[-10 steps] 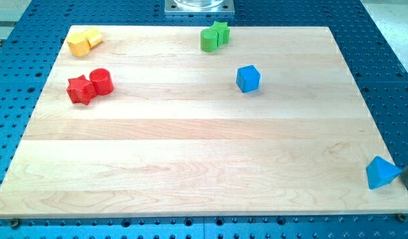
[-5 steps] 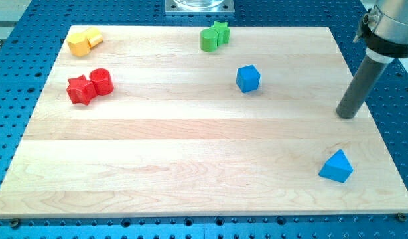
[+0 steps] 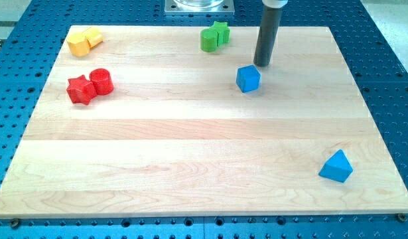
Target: Move the blue cube closely to the blue triangle
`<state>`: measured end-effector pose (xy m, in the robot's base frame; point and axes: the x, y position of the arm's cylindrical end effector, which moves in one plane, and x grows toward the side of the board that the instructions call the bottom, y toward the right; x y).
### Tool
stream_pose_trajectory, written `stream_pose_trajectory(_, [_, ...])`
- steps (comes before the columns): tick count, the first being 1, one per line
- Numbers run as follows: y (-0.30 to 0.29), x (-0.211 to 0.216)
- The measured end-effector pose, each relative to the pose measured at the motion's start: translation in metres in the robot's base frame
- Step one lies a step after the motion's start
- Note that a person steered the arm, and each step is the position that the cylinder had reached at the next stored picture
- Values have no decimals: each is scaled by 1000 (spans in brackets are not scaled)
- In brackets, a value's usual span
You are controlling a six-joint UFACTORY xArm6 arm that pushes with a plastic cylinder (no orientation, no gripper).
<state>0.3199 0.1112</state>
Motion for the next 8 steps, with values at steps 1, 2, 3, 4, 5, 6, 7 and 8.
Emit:
stream_pose_trajectory(1, [-43,31])
stream_pose_trajectory(2, [-46,90])
stream_pose_trajectory(3, [11,135])
stream_pose_trajectory(4, [-42,100])
stream_pose_trajectory(5, [-22,76])
stream_pose_trajectory(6, [25,126])
stream_pose_trajectory(7, [31,123])
stream_pose_trajectory(8, [62,114])
